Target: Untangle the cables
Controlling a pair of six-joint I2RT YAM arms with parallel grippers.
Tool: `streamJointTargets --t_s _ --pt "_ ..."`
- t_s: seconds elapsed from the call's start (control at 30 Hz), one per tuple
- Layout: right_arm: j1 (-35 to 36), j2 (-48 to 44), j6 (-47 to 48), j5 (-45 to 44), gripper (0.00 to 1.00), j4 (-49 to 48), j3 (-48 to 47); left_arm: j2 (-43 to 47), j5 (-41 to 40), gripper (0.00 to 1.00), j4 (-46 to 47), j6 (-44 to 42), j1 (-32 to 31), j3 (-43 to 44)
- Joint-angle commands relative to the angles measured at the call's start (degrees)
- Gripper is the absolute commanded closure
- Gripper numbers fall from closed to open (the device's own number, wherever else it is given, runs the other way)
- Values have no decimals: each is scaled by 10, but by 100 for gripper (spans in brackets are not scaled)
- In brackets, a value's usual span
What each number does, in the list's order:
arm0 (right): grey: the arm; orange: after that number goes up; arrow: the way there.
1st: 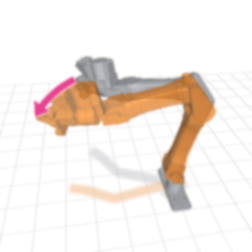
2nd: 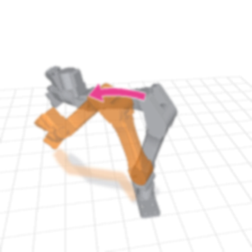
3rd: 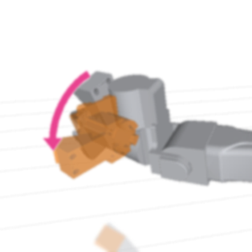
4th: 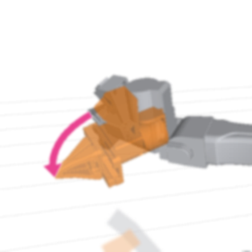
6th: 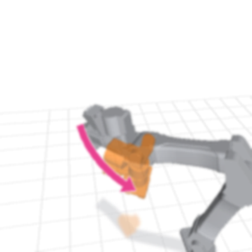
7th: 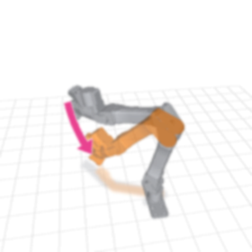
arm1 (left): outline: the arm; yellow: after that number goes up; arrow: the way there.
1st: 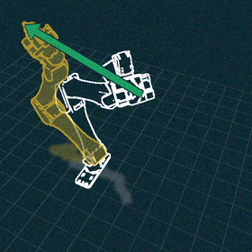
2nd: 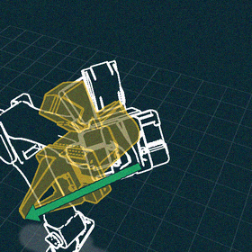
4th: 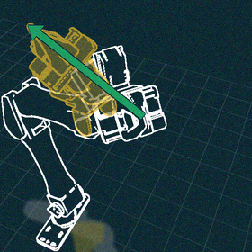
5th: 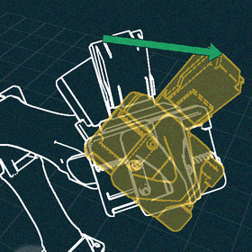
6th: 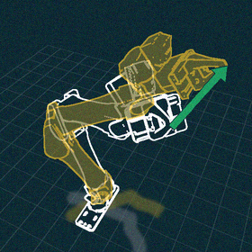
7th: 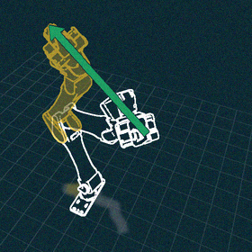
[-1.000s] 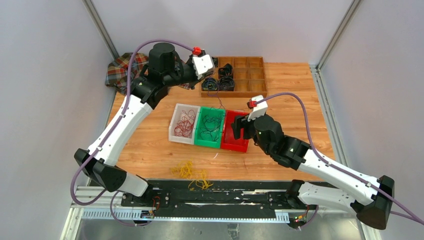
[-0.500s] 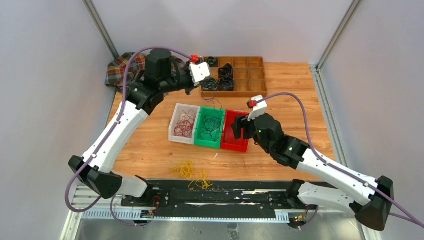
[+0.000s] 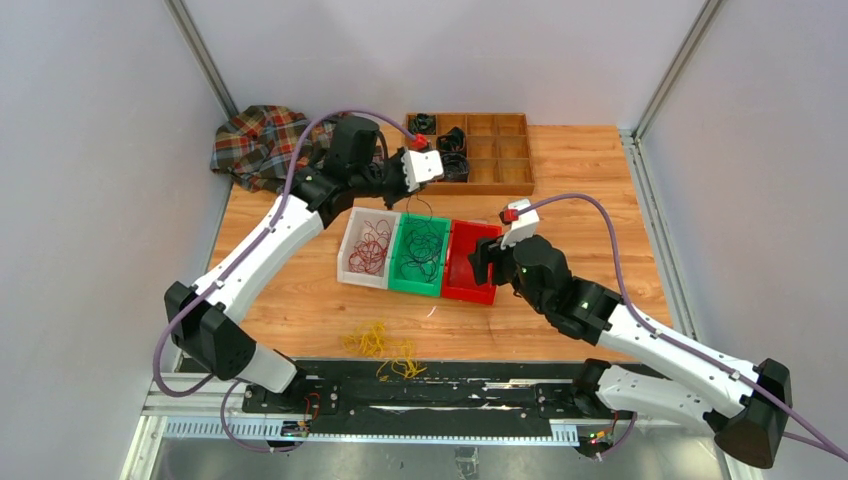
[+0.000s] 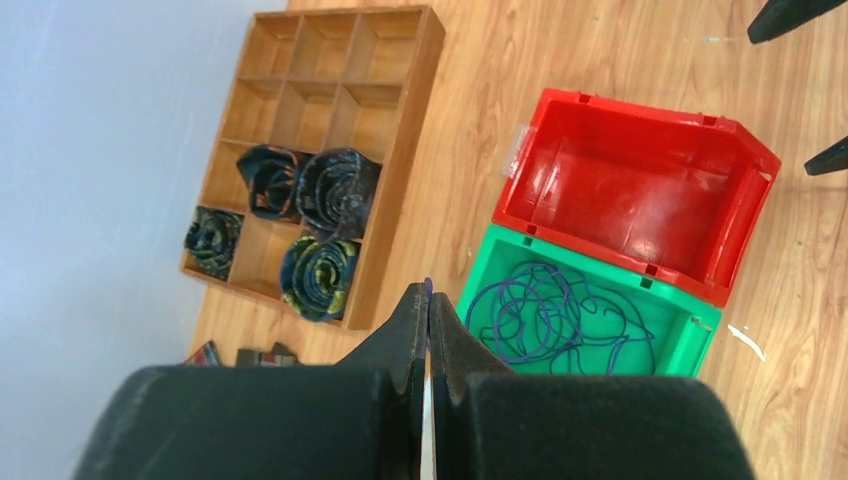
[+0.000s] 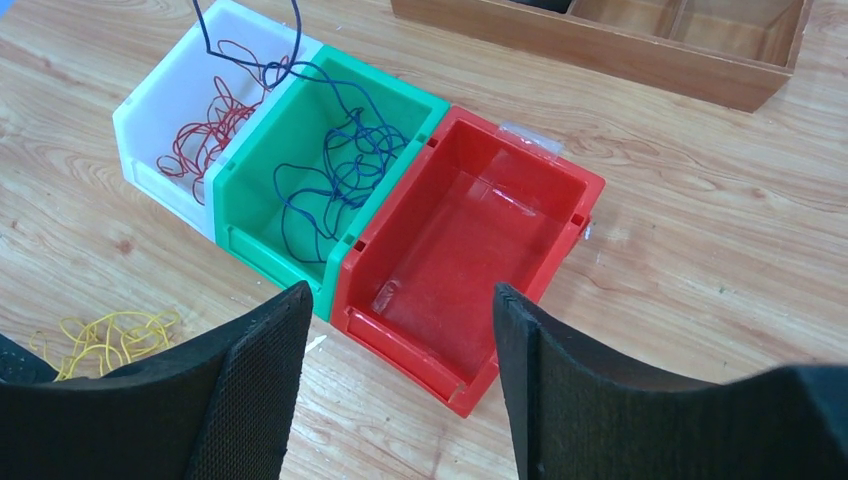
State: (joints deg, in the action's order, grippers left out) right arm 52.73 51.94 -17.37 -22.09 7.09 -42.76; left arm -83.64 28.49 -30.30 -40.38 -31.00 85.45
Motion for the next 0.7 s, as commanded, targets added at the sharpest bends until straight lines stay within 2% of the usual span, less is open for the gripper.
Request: streamJointTargets --t_s 0.0,0.2,0.47,0.67 --pt "-12 -9 -9 -10 34 -13 9 -24 -37 100 -11 -15 -17 -17" --pt "-20 -10 -10 -9 35 -17 12 -59 -80 100 -23 -11 -34 -53" --pt "-37 -9 -11 -5 35 -17 18 -119 -73 100 -19 15 -46 -66" --pt "-47 -9 -12 0 36 -17 23 -165 -77 100 28 35 -53 -71"
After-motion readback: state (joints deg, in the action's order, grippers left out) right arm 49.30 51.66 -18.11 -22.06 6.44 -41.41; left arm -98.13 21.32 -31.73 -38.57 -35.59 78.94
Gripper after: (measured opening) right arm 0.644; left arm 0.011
